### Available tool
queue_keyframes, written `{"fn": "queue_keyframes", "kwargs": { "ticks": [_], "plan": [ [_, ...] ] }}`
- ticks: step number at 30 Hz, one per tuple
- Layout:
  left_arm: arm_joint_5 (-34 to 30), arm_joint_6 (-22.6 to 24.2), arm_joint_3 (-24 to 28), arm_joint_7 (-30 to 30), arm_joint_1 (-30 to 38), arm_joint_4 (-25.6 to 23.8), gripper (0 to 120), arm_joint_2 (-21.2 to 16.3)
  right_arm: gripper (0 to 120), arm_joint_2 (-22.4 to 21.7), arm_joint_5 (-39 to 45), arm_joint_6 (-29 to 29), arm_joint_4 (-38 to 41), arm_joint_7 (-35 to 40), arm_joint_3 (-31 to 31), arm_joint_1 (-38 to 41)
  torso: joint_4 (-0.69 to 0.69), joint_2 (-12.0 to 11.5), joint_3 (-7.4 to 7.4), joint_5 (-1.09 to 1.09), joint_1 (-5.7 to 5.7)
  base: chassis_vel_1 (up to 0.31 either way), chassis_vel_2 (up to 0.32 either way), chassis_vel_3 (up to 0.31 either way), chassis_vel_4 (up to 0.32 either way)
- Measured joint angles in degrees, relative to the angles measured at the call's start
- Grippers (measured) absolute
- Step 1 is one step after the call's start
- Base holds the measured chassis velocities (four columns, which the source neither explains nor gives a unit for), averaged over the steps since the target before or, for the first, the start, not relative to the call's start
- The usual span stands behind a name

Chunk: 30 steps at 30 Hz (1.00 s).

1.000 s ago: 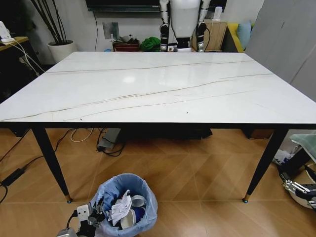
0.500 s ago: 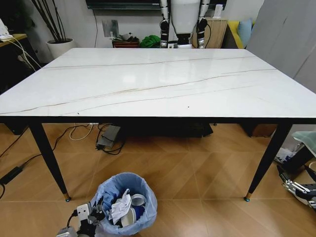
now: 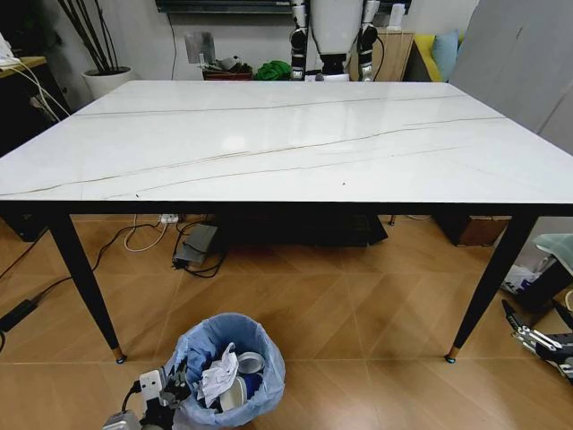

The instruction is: Pick up the trash bin and place the trash from the table into it.

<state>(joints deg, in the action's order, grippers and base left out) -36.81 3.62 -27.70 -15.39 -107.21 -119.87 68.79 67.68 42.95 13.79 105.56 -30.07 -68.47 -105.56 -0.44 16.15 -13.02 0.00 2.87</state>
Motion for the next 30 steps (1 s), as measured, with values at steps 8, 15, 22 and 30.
{"fn": "queue_keyframes", "kwargs": {
  "ticks": [8,15,22,30],
  "plan": [
    [0.04,0.02,0.05,0.00,0.12,0.18,0,0.11,100,0.00,0.00,0.00,0.00,0.00,0.00,0.00,0.00,-1.44,0.96,0.00,-0.49,0.000,0.000,0.000,0.000],
    [0.06,0.02,0.08,0.00,0.20,0.29,0,0.15,100,0.00,0.00,0.00,0.00,0.00,0.00,0.00,0.00,-3.23,2.19,0.00,-1.04,0.000,0.000,0.000,0.000],
    [0.06,0.03,0.07,0.00,0.35,0.57,0,0.22,100,0.00,0.00,0.00,0.00,0.00,0.00,0.00,0.00,-4.68,3.21,0.00,-1.47,0.000,0.000,0.000,0.000],
    [-0.02,0.03,0.04,-0.05,0.46,0.74,0,0.30,100,0.00,0.00,0.00,0.00,0.00,0.00,0.00,0.00,-6.42,4.56,0.00,-1.86,0.000,0.000,0.000,0.000]
  ]
}}
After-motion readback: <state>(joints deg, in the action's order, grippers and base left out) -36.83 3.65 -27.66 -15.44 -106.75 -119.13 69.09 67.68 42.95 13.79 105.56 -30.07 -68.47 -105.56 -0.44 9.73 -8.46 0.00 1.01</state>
